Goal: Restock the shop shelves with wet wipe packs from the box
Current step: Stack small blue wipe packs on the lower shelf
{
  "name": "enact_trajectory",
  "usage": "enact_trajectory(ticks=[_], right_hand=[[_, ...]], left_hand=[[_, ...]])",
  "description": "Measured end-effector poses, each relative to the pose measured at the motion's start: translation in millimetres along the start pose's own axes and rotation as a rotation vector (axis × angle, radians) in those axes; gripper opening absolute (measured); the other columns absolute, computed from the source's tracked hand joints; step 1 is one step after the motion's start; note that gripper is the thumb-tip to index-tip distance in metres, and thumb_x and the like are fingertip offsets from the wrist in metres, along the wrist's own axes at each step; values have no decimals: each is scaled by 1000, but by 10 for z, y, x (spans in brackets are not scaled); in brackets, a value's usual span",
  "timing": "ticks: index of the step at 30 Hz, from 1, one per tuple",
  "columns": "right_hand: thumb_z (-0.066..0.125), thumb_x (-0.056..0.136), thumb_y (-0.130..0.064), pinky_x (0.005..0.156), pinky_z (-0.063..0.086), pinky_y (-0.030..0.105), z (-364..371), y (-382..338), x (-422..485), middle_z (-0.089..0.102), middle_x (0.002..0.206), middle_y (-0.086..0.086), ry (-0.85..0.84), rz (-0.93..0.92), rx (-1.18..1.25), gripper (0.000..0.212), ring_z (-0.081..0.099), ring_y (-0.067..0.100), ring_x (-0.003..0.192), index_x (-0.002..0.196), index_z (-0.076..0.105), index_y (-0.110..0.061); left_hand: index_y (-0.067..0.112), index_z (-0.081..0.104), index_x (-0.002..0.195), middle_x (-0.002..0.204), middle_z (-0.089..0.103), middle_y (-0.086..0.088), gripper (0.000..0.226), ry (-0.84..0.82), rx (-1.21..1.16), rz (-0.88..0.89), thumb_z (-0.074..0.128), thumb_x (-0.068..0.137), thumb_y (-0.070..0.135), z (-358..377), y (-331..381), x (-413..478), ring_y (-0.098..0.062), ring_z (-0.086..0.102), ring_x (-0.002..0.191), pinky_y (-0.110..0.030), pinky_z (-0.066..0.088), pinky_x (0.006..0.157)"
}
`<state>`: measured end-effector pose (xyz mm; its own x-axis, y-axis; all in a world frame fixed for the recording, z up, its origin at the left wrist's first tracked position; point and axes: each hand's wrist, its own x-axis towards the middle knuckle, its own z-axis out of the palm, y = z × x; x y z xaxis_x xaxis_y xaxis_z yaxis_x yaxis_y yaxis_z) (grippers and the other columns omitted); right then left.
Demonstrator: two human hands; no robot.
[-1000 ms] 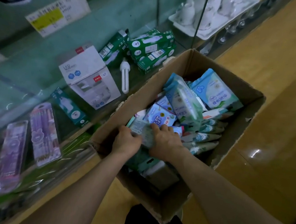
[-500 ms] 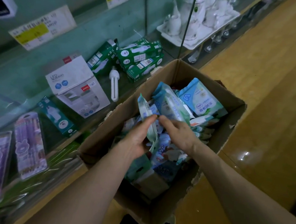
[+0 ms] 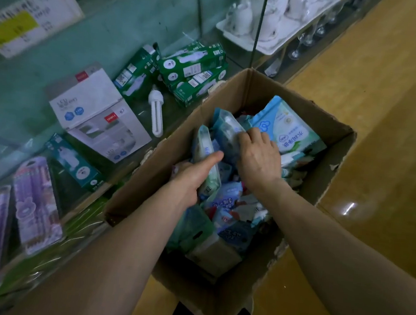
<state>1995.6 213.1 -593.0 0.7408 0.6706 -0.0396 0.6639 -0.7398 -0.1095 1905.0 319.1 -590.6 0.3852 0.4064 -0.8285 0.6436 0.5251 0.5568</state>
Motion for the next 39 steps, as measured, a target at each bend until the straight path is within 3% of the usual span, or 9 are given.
enact_trajectory(ticks=[4,8,11,14,17,22,31,34,39], right_hand=[[60,82,-6,78,40,40,31,-95,-133,54,108,14,58,-19,-77,34,52,34,97,116,56,-7],[53,92,-20,92,39,39,-60,-113,-65,47,124,11,-264,124,-86,31,45,30,115,122,54,-11],[53,90,-20,83,41,37,-231,-55,-22,54,119,11,-287,322,256,26,51,32,112,114,59,-13],[55,90,-27,70,39,33,-540,-14,-121,58,91,7,-218,502,608,12,57,32,92,86,56,-17],[59,88,-33,63,37,33,-877,19,-357,47,73,0,-109,609,810,26,50,29,77,73,43,-18],[58,90,-27,81,56,41,-1458,153,-964,61,120,2,46,759,1043,45,65,15,85,133,51,-14],[62,90,-19,68,54,23,-2405,340,-2156,70,92,-9,685,951,1259,18,67,6,79,108,64,-22],[62,90,-16,68,52,17,-2671,488,-2490,67,88,-15,844,979,1237,17,66,1,79,103,60,-27],[63,90,-16,79,58,31,-3041,844,-3122,71,101,-1,1079,1078,1166,28,69,11,89,117,65,-13]], left_hand=[[17,65,120,107,71,-7,90,-11,-12,-8,84,43,59,43,1,12,-26,69,93,-45,56,83],[17,63,124,106,72,-11,81,-107,-16,-98,86,54,52,24,23,-13,-29,71,87,-44,59,65],[15,66,111,88,72,-12,42,-175,-16,-123,73,79,42,14,80,-143,-25,71,63,-36,55,49],[14,69,106,96,71,-9,44,-167,-53,-77,77,72,40,67,169,-306,-24,68,76,-35,54,73],[16,68,118,109,71,-8,76,-194,-72,-17,82,49,42,177,250,-618,-26,69,91,-39,54,83],[18,60,127,115,69,-13,70,-281,-170,94,82,63,40,409,317,-1269,-30,71,91,-43,58,70],[18,59,122,101,68,-12,84,-418,-86,284,82,46,44,1059,347,-2496,-31,67,87,-41,54,68],[20,59,123,98,68,-9,64,-536,-3,306,81,65,39,1411,342,-2932,-27,66,82,-34,51,63],[19,58,119,90,71,-8,46,-767,127,328,77,79,30,2083,223,-3646,-27,69,74,-35,54,63]])
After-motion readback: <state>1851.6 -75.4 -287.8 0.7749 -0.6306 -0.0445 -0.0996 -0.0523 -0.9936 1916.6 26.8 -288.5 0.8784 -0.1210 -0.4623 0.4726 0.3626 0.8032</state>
